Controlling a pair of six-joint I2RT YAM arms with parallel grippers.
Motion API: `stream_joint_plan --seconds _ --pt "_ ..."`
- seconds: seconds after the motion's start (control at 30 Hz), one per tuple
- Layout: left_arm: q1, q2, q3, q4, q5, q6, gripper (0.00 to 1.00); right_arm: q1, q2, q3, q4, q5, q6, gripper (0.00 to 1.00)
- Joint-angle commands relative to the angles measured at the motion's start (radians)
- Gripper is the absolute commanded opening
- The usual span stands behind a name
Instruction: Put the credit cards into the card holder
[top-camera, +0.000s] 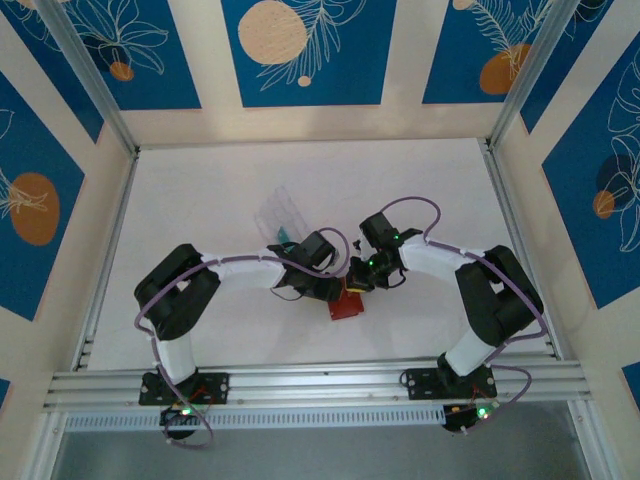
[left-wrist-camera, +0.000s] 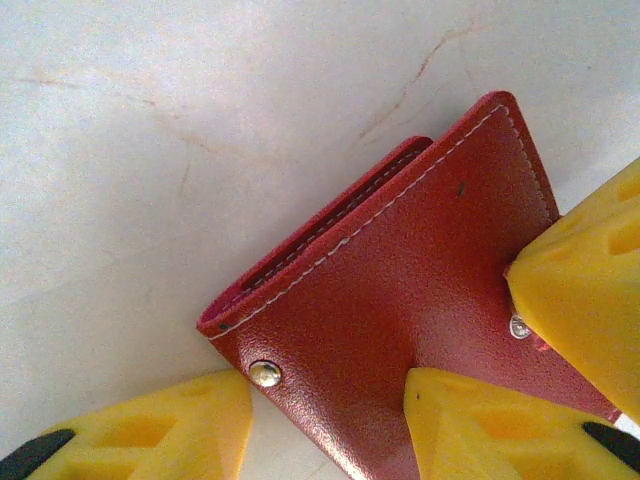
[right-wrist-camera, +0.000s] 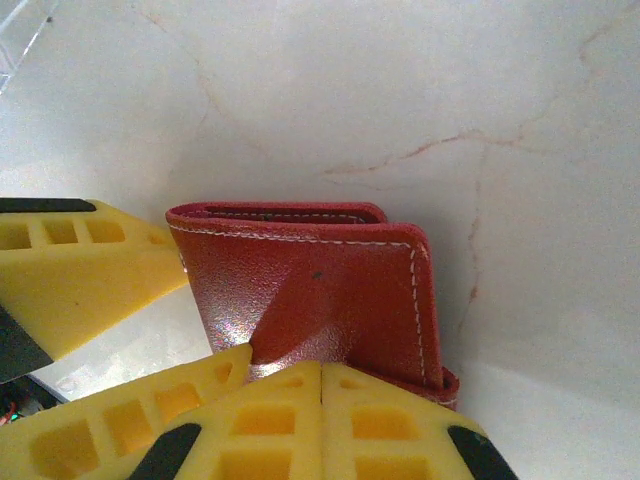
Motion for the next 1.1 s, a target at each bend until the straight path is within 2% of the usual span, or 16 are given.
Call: stream_joint_plan --seconds 0.0,0.83,1.07 --pt "-0.023 0.051 -0.035 0.039 0.011 -0.012 0.47 0.021 0.016 -0.030 0.021 -0.048 0.013 0.00" --pt "-0.021 0.063 -0.027 0.033 0.008 -0.016 0.46 0.048 -0.037 -0.158 0.085 0.013 0.053 0.00" --pt "-0.019 0.073 -0.023 0.039 0.013 -0.027 0.46 0.090 -0.061 -0.194 0.103 0.052 0.074 0.00"
